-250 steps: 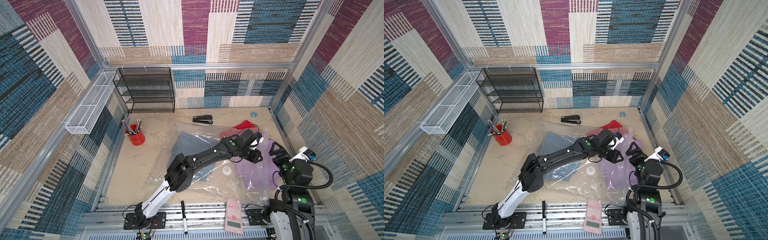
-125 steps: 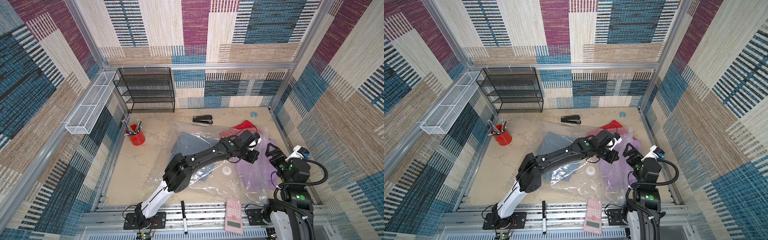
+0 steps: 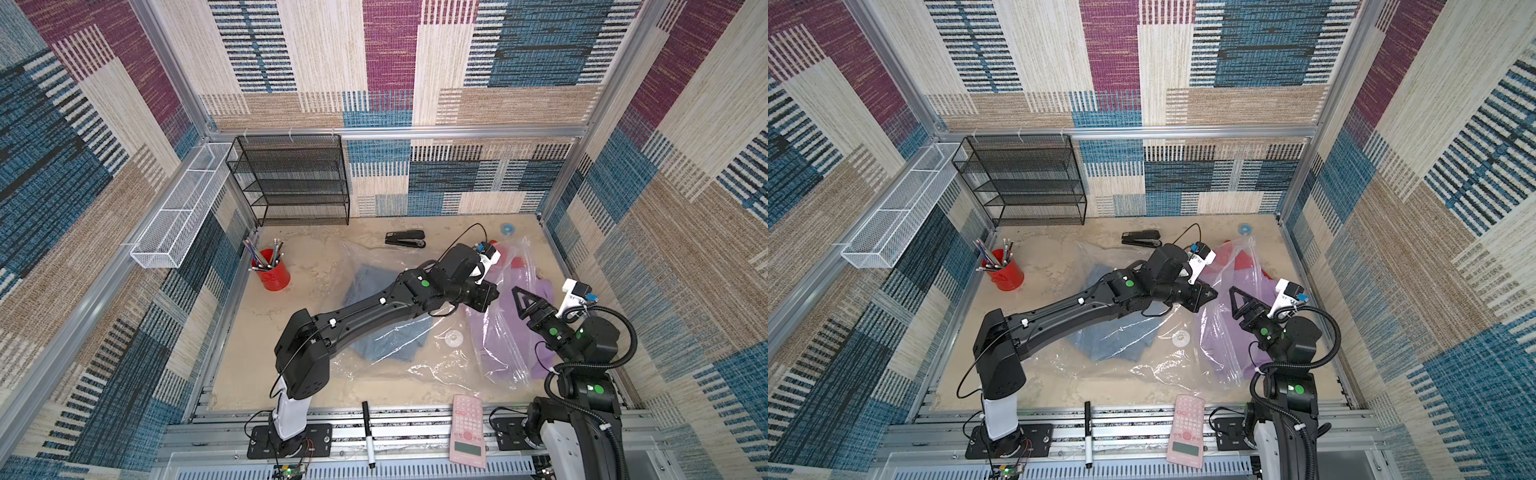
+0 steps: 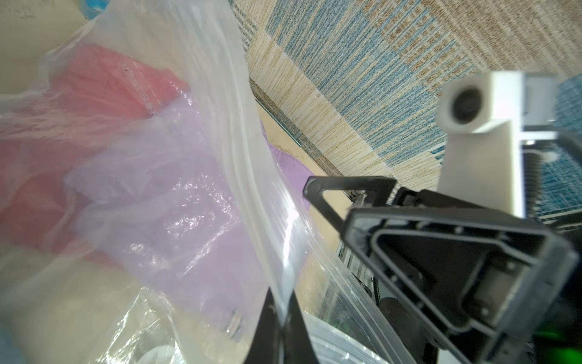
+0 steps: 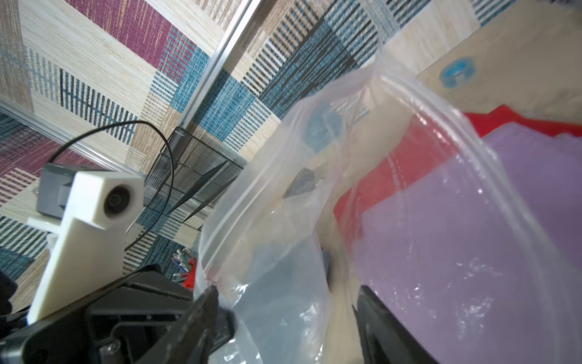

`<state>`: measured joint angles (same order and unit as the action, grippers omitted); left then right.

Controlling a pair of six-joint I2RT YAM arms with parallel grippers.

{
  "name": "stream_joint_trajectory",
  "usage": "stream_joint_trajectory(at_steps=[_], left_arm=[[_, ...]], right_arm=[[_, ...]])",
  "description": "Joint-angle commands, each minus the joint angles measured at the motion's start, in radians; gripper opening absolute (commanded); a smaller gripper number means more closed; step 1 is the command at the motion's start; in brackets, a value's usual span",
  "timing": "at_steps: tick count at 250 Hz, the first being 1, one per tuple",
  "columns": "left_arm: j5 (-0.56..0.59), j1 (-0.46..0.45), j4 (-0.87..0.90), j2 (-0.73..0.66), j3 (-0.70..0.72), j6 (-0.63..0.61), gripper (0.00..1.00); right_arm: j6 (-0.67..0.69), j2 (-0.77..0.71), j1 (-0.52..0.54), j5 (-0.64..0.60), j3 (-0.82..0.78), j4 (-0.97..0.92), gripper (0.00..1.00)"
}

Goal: Take the trousers out of the vacuum bag
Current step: Open the vacuum bag at the center of the board, then take out the trousers from the vacuum bag.

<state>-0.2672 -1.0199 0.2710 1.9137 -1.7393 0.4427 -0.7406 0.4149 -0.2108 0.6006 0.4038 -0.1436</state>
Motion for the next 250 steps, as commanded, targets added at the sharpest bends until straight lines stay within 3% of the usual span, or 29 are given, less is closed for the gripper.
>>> stream_joint_trajectory(at_steps=[1,33,96,149,225,250], left_arm=[[0.005,0.004,-0.099,-0.029,0.045,-0.01,0.0],[-0.018,0.002,-0.174,-0.059,0.103,-0.01,0.0],[-0.021,-0.013,-0.247,-0.134,0.173,-0.054,0.0],[-0.127,-0.034,-0.197,-0.128,0.118,-0.11,0.0],[-0.153,-0.048,-0.188,-0.164,0.123,-0.162,0.0],[-0.161,-0.047,-0.164,-0.134,0.088,-0.177,0.0]], right_arm=[[-0.092,0.017,0.001,0.174,-0.042,0.056,0.68],[-0.096,0.075,0.001,0.267,-0.091,0.064,0.66],[-0.113,0.184,0.0,0.304,-0.127,0.147,0.67],[-0.052,0.415,0.001,0.457,-0.11,0.26,0.66],[-0.128,0.57,0.001,0.507,-0.113,0.48,0.65],[-0.093,0.605,0.032,0.517,-0.071,0.452,0.66]])
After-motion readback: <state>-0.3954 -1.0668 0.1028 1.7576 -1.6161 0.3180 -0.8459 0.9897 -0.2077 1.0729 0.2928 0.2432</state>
